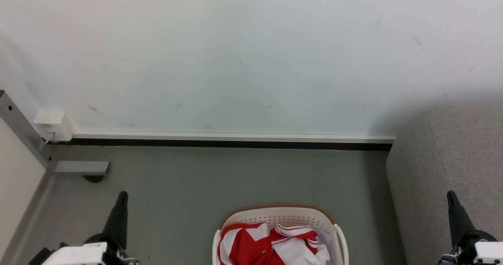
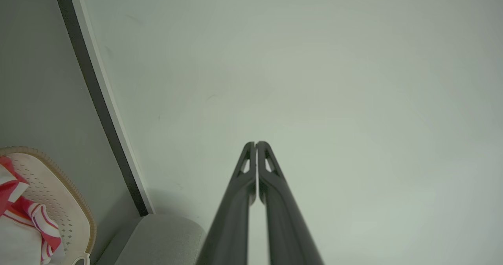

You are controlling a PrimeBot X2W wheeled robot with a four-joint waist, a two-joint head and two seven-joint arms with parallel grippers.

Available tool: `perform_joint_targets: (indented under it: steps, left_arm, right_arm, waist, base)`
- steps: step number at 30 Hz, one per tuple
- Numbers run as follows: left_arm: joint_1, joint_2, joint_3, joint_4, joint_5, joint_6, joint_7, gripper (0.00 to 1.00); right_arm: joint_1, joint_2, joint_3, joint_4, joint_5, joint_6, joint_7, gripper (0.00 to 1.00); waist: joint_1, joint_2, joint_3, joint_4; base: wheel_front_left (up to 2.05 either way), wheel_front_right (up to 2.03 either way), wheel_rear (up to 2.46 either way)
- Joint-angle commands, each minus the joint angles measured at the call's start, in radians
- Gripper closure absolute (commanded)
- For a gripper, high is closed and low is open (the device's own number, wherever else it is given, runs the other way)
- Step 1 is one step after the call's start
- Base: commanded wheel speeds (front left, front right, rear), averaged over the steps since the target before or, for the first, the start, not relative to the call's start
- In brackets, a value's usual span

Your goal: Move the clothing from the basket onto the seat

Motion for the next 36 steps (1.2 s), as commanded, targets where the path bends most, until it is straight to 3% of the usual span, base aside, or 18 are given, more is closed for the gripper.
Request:
perform_joint_targets:
  steps: [1,6,7,8,9,10,21,36]
  left_arm:
    - [-0.007,0.007,0.002,0.0,-0.014,-0.005,0.003,1.0]
    - [-0.007,0.007,0.002,0.0,-0.014,-0.005,0.003,1.0]
    - [0.001,-0.001,0.0,0.003,0.001,0.0,0.0,0.0]
    - [0.005,-0.003,0.0,0.009,0.001,0.001,-0.002,0.0]
    - [0.012,-0.006,-0.002,0.015,0.001,0.002,-0.002,1.0]
    - [0.014,-0.007,-0.002,0.016,0.001,0.002,-0.005,0.0]
    - [0.009,0.0,-0.01,-0.033,0.053,0.001,-0.061,0.0]
    - [0.032,-0.002,0.007,-0.079,0.363,0.0,-0.126,0.0]
  right_arm:
    - [-0.013,-0.001,-0.002,0.003,-0.005,-0.003,0.001,1.0]
    - [-0.013,-0.001,-0.002,0.003,-0.005,-0.003,0.001,1.0]
    - [0.001,0.0,0.001,0.002,0.0,0.0,0.0,0.0]
    - [0.005,0.002,0.002,0.009,0.001,0.0,-0.001,0.0]
    - [0.011,0.004,0.003,0.015,0.001,0.0,-0.002,1.0]
    - [0.014,0.005,0.005,0.016,0.002,0.0,-0.004,0.0]
    - [-0.013,-0.004,0.067,-0.022,-0.045,0.0,-0.058,0.0]
    - [-0.017,-0.032,0.139,-0.048,-0.254,-0.001,-0.127,0.0]
  waist:
    - [0.0,0.0,0.0,0.0]
    - [0.0,0.0,0.0,0.0]
    - [0.0,0.0,0.0,0.0]
    - [0.0,0.0,0.0,0.0]
    - [0.0,0.0,0.0,0.0]
    - [0.0,0.0,0.0,0.0]
    - [0.0,0.0,0.002,-0.004]
    - [0.0,0.0,-0.008,-0.012]
  base:
    - [0.0,0.0,0.0]
    - [0.0,0.0,0.0]
    - [0.0,0.0,0.0]
    - [0.0,0.0,0.0]
    - [0.0,0.0,0.0]
    - [0.0,0.0,0.0]
    - [0.0,0.0,0.0]
    - [0.0,0.0,0.0]
